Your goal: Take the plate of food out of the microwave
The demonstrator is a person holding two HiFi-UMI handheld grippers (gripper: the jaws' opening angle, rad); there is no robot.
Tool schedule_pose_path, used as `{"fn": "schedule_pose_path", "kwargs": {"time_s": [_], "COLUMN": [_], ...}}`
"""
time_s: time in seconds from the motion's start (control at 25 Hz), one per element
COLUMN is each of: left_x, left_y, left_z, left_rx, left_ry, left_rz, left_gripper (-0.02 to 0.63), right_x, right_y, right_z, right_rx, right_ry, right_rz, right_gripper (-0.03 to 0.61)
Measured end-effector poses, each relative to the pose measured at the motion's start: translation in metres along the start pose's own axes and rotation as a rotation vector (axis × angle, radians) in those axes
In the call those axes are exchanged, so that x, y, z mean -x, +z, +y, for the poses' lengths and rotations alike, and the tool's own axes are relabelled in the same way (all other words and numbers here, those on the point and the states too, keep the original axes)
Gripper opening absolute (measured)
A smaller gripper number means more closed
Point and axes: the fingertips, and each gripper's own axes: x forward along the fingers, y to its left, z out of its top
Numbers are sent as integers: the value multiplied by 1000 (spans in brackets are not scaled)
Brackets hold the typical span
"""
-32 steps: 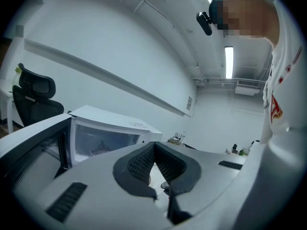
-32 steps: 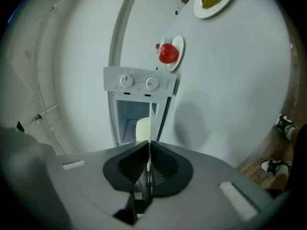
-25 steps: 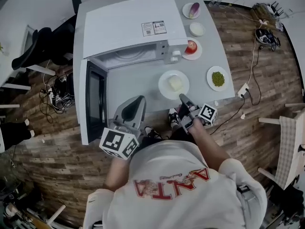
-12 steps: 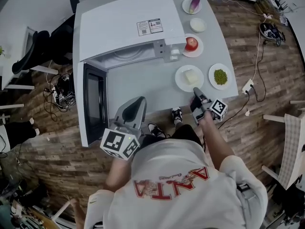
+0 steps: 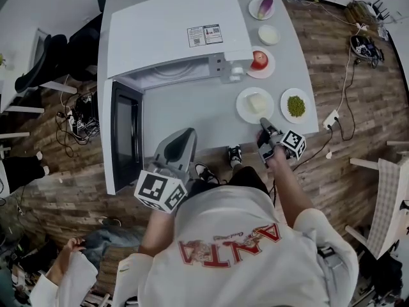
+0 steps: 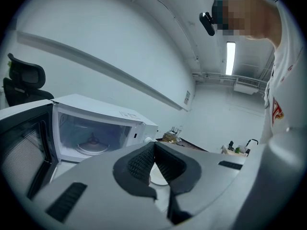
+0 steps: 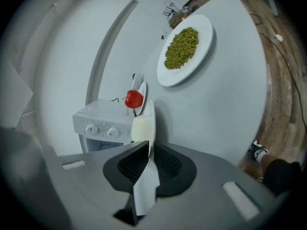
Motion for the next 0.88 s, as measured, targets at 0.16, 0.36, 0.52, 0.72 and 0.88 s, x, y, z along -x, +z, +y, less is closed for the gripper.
{"fn": "schedule_pose_path", "kwargs": {"time_s": [0.16, 0.36, 0.52, 0.72, 0.88], "left_x": [0, 1, 1, 1, 4], "left_y": [-2, -9, -11, -5, 1], "left_z": [-1, 0, 0, 2, 8], "left_rx": [15, 30, 38, 57, 67], "left_ry": [4, 13, 15, 18, 30], "left_rz": [9, 2, 0, -25, -58], "left_gripper": [9, 9, 9, 9, 9], "right_x": [0, -4, -5, -1, 4], "right_y": [-3, -9, -18, -29, -38], "right_z": [7, 9, 3, -7, 3], "right_rx": [101, 271, 496, 778, 907], "right_ry": [-21, -94, -211, -365, -398], "right_rz": [56, 141, 264, 396, 452], "right_gripper": [112, 189, 196, 196, 132]}}
